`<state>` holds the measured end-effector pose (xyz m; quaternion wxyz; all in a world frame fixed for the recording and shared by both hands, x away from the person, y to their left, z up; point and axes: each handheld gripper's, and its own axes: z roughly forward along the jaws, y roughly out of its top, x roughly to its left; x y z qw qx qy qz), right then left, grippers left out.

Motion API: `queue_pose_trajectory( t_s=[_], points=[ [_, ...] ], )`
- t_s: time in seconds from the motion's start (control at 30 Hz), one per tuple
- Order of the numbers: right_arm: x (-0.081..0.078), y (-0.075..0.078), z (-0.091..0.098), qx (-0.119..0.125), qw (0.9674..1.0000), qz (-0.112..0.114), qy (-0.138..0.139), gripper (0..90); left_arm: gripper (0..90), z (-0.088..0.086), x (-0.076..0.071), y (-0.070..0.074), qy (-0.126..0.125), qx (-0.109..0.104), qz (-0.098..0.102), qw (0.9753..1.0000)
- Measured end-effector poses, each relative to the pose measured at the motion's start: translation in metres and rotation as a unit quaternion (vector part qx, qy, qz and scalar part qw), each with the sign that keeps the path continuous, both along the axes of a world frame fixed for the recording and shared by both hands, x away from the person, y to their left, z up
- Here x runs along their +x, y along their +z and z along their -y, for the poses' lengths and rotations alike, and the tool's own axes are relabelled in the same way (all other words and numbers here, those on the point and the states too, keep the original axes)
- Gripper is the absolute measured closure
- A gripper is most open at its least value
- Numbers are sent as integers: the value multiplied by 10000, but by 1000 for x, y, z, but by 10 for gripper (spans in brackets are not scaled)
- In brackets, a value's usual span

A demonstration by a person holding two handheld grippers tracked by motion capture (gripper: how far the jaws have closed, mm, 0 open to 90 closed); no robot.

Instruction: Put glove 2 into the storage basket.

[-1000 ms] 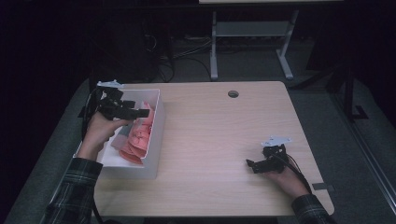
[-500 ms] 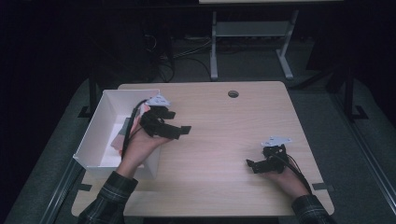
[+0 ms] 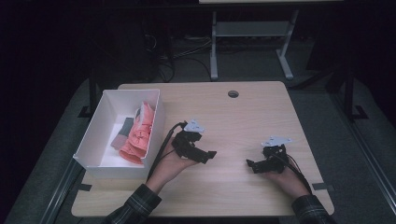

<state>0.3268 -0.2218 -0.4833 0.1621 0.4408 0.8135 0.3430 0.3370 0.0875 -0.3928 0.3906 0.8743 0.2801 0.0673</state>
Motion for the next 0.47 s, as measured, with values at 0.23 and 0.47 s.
queue_pose_trajectory(
  t_s=[0.23, 0.47],
  points=[
    [0, 0, 0, -1, 10000, 2, 1, 5, 135, 9, -1, -33, -38, 260, -206, 9994],
    [0, 0, 0, -3, 10000, -3, 0, 5, 134, 10, 1, -44, -63, 324, -224, 9992]
  ],
)
